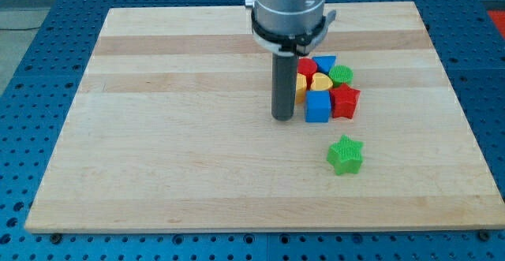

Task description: Push the green star to the bottom of the yellow hexagon

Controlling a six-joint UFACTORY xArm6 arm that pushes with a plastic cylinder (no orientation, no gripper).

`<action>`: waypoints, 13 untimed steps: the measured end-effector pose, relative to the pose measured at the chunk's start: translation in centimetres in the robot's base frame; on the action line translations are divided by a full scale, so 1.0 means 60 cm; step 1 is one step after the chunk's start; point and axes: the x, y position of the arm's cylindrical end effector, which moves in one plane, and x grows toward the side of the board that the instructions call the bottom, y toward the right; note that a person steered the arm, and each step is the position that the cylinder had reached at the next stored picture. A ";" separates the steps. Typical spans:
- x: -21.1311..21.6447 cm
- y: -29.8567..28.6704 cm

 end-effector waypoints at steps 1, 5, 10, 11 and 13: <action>0.063 0.000; 0.169 0.145; 0.126 0.251; 0.113 0.228; 0.090 0.136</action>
